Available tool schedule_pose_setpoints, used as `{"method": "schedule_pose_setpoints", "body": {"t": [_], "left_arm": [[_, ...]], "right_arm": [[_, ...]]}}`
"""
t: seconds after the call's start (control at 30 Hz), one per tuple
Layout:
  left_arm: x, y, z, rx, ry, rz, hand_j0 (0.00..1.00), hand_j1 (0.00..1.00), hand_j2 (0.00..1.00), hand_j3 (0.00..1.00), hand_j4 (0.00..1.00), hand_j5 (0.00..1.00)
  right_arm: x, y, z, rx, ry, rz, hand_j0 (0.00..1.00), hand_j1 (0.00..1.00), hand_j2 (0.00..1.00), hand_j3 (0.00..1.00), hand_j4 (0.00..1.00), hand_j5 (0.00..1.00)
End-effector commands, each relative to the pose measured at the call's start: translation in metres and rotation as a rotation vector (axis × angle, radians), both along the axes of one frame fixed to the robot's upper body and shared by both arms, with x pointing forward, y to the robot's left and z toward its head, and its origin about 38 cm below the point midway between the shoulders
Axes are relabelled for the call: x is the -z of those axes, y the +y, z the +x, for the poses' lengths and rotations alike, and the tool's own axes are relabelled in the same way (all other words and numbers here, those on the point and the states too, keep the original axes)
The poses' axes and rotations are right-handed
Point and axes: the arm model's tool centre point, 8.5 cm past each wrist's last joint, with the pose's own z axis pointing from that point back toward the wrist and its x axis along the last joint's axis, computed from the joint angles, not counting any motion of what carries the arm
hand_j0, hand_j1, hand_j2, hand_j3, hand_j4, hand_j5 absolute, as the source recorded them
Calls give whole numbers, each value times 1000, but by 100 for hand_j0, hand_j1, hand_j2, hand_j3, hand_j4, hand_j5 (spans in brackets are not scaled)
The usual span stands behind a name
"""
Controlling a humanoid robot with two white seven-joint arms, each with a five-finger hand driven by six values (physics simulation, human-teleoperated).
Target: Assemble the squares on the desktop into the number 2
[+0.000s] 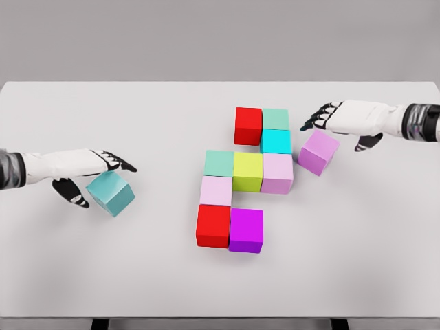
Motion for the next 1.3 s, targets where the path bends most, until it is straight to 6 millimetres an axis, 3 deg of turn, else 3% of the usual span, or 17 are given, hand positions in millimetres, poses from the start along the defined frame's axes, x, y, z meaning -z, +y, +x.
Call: {"method": "schedule_pose_setpoints", "body": {"t": [0.0, 0.37, 0.53, 0.73, 0.83, 1.07, 1.27], "left_arm": [[1, -2, 1, -2, -7, -3, 100, 100, 100, 100, 100, 100], [9, -9, 1, 18, -14, 17, 97, 97, 97, 97, 97, 97], [10, -10, -1, 17, -18, 0, 76, 76, 76, 76, 76, 76], [8, -11, -1, 22, -18, -9, 61, 61, 61, 61, 61, 61], [5, -9, -1, 10, -10, -33, 47, 47, 47, 47, 47, 47], [3, -18, 10, -31, -14, -49, 36, 36, 36, 36, 36, 36], [-13, -48, 44, -165, -54, -47, 35, 35, 35, 35, 35, 35]], "right_arm": [[10, 1, 2, 7, 23, -11, 100, 100, 100, 100, 100, 100], [23, 7, 8, 6, 47, -49, 100, 100, 100, 100, 100, 100], [26, 7, 9, 4, 46, -69, 100, 100, 100, 100, 100, 100], [26, 7, 12, 12, 48, -66, 100, 100, 100, 100, 100, 100], [26, 10, 13, 11, 48, -60, 100, 100, 100, 100, 100, 100], [26, 17, 15, -1, 48, -57, 100, 100, 100, 100, 100, 100], [33, 19, 14, -9, 64, -72, 100, 100, 100, 100, 100, 100]]}}
